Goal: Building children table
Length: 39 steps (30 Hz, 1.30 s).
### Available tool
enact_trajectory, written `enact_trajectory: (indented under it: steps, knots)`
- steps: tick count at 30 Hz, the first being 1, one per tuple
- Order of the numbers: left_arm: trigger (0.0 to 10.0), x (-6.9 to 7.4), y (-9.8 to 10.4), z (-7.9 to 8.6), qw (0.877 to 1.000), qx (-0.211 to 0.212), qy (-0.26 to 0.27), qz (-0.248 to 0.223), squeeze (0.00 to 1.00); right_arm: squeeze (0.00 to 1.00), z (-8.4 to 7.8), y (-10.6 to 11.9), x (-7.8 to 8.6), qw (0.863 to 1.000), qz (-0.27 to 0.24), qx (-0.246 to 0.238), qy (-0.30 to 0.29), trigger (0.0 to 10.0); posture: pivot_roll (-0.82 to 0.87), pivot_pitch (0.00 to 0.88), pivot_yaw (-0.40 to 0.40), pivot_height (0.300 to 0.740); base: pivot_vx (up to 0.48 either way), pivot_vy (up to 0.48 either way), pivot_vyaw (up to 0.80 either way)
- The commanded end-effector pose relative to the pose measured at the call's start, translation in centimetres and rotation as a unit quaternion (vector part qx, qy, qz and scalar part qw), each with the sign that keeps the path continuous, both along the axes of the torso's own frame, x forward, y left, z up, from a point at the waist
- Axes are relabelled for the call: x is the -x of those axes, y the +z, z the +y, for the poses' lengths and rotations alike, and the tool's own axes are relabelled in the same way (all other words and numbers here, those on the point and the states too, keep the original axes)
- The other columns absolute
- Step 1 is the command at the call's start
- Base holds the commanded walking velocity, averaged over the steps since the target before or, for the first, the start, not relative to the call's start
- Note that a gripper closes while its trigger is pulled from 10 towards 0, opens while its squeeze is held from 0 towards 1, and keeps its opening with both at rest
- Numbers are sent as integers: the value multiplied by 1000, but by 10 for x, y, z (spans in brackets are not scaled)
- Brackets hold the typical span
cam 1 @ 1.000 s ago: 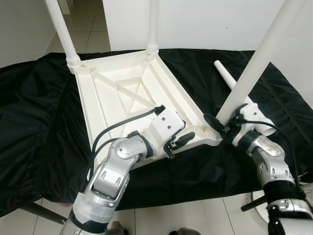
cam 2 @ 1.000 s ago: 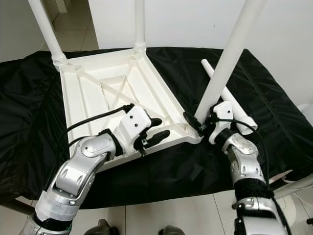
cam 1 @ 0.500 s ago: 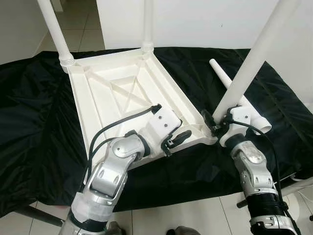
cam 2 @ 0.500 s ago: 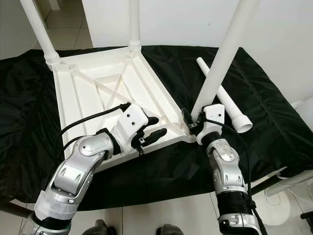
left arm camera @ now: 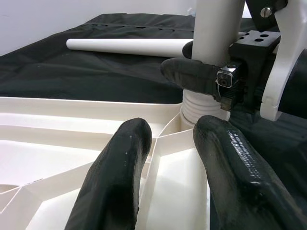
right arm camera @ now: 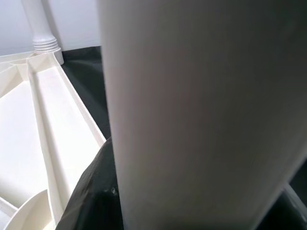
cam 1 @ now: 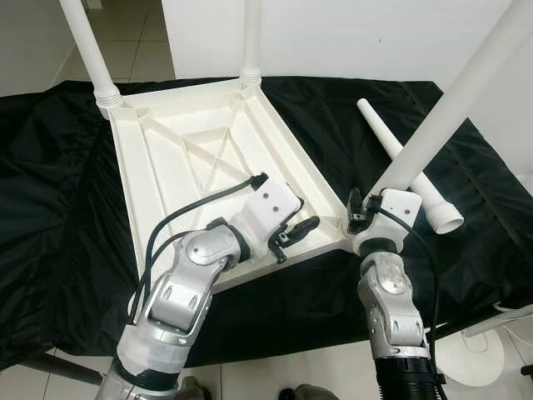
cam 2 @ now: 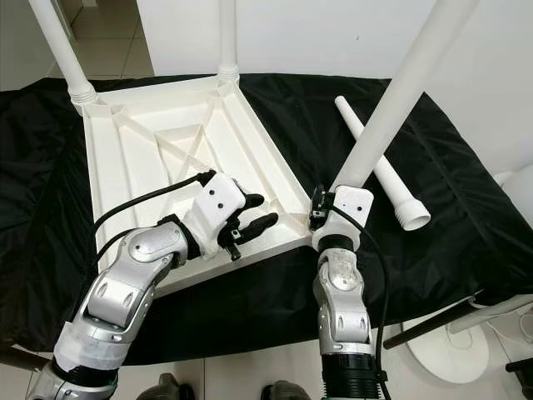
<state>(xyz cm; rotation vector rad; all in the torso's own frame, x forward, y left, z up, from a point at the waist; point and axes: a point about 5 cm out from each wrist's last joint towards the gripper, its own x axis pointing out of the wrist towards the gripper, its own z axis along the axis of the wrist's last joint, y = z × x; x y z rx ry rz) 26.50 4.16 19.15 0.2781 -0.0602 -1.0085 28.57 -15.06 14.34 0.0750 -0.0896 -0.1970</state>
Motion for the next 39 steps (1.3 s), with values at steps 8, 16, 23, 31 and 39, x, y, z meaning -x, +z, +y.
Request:
enact_trajectory:
  steps: [8,16,23,31,39]
  knots:
    - [10000,-8,2,2,998,2,51,-20,0,475,-3,-10,2,1000,25,-13,0,10000,-85,26,-10,740,0,0,0]
    - [10000,-7,2,1,999,2,50,-22,0,1000,-17,-1,-1,999,-6,5,45,10000,-86,15,-14,740,0,0,0]
    - [10000,-7,1,0,998,2,52,-24,0,0,-32,3,-8,993,-9,33,113,10000,-90,6,-21,740,0,0,0]
    - [10000,-8,-1,-2,998,-2,51,-22,0,0,-42,5,-15,964,-12,81,254,10000,-92,10,-15,740,0,0,0]
    - [10000,-9,-1,-4,998,-2,52,-25,0,0,-45,6,-20,930,-1,101,353,10000,-92,11,-20,740,0,0,0]
